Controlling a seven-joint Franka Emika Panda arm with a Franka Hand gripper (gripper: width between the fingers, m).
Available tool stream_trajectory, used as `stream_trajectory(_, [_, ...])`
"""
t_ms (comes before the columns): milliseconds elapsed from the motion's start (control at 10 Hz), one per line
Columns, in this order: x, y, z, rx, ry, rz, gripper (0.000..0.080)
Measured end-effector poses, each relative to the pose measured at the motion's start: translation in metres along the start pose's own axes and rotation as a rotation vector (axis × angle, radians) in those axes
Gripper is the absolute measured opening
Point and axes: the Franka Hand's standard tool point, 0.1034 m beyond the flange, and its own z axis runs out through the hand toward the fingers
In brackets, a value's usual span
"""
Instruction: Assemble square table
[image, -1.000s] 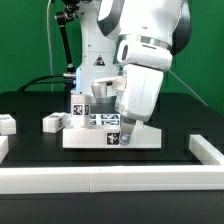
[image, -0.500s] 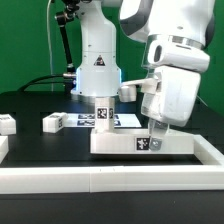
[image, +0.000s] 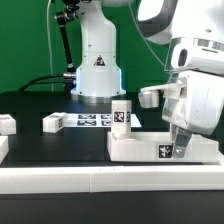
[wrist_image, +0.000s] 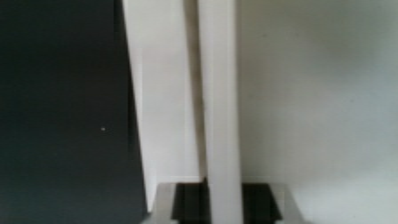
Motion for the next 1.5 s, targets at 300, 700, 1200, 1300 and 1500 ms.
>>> stream_trajectory(300, [-0.005, 0.001, 0.001, 0.000, -0.005, 0.003, 0.0240])
stream_trajectory(700, [-0.013, 0.005, -0.005, -0.005, -0.011, 0.009, 0.0624])
stream_trajectory(1200, [-0.062, -0.008, -0.063, 0.025, -0.025, 0.052, 0.0649])
stream_trajectory(1300, [-0.076, -0.015, -0.071, 0.031, -0.023, 0.065, 0.0649])
stream_trajectory(1500, [-0.098, -0.022, -0.080, 0.034, -0.019, 0.098, 0.0649])
